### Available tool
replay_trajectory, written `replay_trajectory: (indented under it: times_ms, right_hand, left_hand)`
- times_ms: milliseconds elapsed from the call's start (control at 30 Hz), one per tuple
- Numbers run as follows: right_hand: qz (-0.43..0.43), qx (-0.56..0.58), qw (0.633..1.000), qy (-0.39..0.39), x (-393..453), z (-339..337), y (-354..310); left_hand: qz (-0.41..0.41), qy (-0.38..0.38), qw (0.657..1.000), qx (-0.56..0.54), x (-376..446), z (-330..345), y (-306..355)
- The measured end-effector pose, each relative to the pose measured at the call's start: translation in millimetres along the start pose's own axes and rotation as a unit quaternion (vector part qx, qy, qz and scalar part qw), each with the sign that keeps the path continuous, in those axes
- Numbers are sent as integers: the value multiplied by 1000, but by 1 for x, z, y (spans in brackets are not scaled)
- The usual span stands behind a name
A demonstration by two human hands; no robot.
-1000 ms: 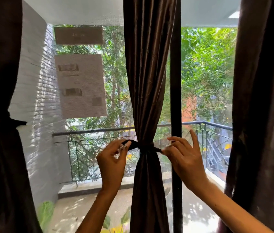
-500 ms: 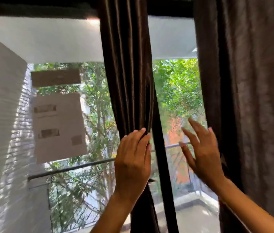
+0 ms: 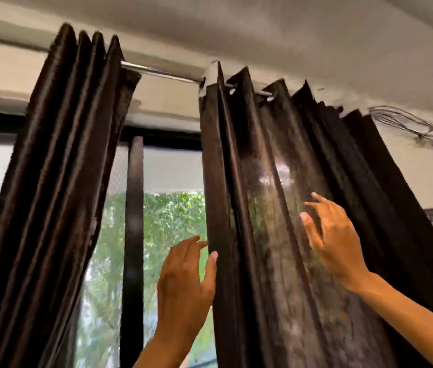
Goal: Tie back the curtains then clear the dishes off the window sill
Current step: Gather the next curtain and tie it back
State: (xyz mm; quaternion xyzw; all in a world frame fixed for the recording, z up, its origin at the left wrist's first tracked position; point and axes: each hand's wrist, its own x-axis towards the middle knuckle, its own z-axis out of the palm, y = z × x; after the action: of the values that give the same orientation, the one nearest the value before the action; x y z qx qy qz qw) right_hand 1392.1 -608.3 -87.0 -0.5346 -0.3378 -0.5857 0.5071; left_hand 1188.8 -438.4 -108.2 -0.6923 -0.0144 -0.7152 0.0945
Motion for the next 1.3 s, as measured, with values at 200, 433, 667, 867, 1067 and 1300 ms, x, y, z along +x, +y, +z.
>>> replay_trajectory:
  times_ms: [200, 433, 667, 867, 1067, 1300]
  right_hand:
    - [53, 59, 996, -51, 51, 34, 35]
    - [69, 143, 981, -111, 73, 92, 39]
    - [-36, 94, 991, -91, 91, 132, 37]
    - [50, 130, 985, -101, 126, 153, 61]
    - [122, 237, 958, -110, 147, 150, 69]
    - [86, 317, 937, -120, 155, 164, 69]
  left_hand:
    - [-87, -56, 994, 23, 58, 68, 26]
    - [-124, -27, 991, 42, 107, 122, 16]
    - [-99, 5, 994, 44, 134, 145, -18]
    - [-106, 72, 987, -99, 150, 146, -2]
    - [-80, 50, 995, -46, 164, 163, 17]
    - [-131, 76, 985, -87, 163, 168, 18]
